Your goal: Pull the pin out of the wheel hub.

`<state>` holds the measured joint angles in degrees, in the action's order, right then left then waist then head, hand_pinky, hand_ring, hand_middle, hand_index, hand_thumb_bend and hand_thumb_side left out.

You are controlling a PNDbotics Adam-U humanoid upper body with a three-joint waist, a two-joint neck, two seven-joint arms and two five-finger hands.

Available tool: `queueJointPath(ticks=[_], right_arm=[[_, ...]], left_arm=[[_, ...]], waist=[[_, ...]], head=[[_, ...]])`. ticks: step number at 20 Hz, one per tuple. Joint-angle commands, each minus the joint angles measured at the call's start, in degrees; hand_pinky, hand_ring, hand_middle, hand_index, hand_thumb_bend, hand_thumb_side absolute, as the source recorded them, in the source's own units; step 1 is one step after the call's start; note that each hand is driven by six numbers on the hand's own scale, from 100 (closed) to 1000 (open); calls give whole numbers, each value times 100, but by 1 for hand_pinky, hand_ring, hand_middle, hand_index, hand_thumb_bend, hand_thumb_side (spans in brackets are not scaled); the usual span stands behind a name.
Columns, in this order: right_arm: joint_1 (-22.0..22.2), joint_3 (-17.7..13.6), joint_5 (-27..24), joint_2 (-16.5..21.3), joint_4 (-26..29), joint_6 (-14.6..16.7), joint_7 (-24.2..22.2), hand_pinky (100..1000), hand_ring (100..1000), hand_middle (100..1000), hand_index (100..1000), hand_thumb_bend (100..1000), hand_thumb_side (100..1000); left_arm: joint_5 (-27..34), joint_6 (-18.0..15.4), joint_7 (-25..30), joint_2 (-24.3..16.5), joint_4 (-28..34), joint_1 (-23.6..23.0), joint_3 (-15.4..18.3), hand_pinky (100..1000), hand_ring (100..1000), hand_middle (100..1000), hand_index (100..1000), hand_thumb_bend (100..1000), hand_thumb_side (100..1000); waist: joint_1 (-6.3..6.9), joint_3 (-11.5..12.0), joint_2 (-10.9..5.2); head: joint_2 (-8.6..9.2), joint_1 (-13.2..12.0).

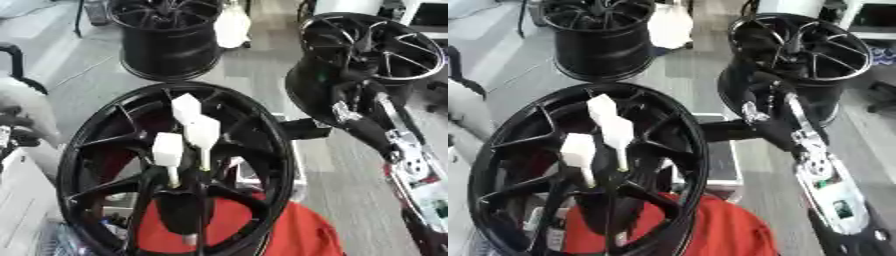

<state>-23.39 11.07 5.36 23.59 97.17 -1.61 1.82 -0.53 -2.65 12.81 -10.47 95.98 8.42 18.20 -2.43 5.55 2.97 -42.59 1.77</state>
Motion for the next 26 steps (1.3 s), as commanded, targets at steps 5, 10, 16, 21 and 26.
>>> queueJointPath(ticks=[5,10,16,21,26], right_arm=[[-1025,1019,69,1178,701,-49,-671,731,758,805,932,100,304],[-1824,1818,78,1187,556,-115,-1163,780,834,874,954,100,334],[-2707,2701,550,580,-263,38,-1706,812,875,893,954,100,338],[-3465,3490,808,53,-1055,160,-2193,829,890,901,951,100,275],[-3642,3676,1073,-239,-1705,571,-2675,834,895,901,948,100,265]], left_arm=[[-15,1,127,-94,96,44,-110,613,577,614,808,100,654],[-23,9,180,-115,90,52,-145,614,578,614,809,100,655],[-23,1,174,-143,95,56,-129,614,578,614,809,100,654],[-21,-5,143,-151,99,71,-96,614,579,614,809,100,655],[-17,-10,141,-149,102,77,-87,614,579,614,809,100,655]], waist=[[-28,170,-98],[-73,245,-125],[-69,220,-113],[-51,151,-77],[-35,149,-62]], head=[[-42,188],[-39,244],[-13,217],[39,150],[60,139]])
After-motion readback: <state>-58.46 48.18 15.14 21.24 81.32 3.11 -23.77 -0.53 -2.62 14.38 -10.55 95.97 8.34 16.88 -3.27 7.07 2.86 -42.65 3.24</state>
